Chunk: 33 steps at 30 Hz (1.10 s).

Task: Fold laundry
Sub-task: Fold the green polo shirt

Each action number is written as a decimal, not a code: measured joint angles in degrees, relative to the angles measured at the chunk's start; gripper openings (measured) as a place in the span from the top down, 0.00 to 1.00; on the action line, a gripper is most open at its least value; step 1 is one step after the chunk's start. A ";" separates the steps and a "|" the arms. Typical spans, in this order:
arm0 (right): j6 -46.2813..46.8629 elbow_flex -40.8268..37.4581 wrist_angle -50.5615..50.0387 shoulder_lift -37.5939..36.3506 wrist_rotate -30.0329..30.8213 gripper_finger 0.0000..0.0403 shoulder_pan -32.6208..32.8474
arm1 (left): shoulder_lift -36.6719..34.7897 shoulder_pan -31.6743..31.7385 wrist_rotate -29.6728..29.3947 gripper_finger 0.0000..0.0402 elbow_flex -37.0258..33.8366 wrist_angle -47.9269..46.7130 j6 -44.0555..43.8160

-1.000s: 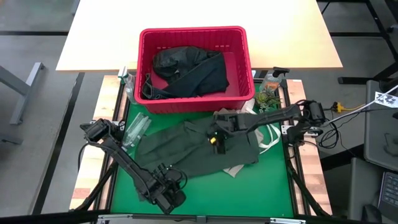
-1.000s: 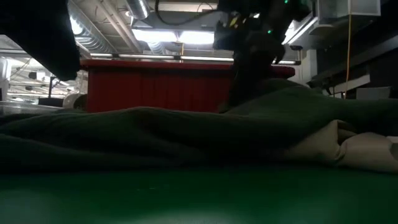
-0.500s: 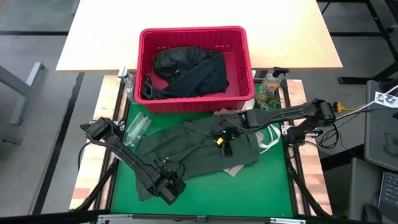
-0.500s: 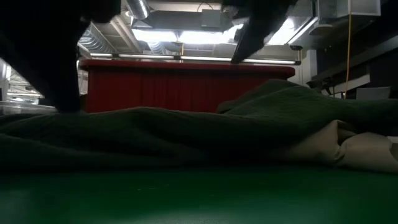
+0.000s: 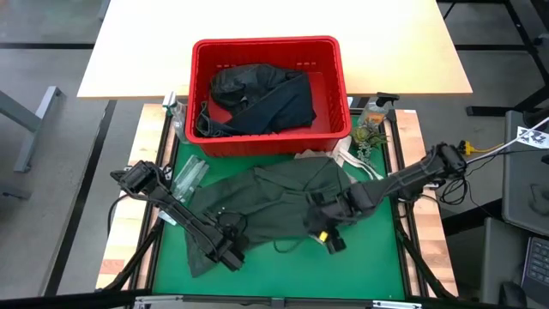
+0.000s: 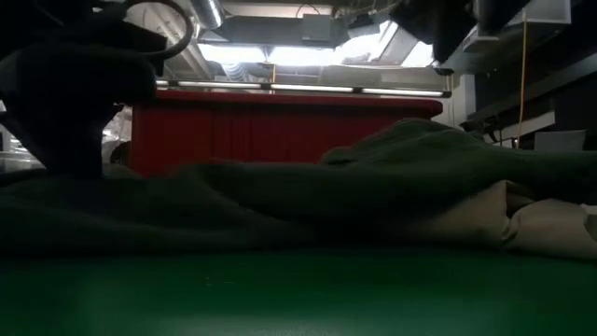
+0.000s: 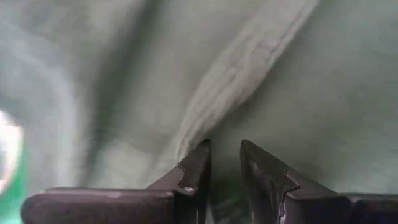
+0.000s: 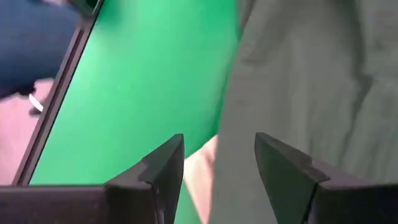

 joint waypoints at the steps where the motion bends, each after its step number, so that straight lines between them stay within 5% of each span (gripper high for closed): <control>1: 0.00 0.00 -0.47 0.04 0.00 0.52 0.89 | 0.00 0.00 0.01 0.80 -0.02 -1.49 -0.44; 14: 8.35 0.00 -8.30 0.06 0.00 0.52 8.02 | 0.00 0.26 3.24 0.80 0.00 -18.12 -7.93; 23: 22.70 0.00 -28.93 -0.12 10.04 0.52 14.20 | 0.00 -0.24 3.03 0.80 0.04 -4.09 -3.42; 33: 30.95 -2.80 -25.25 -0.18 21.03 0.52 20.84 | 0.00 -1.61 2.94 0.80 0.07 6.66 3.30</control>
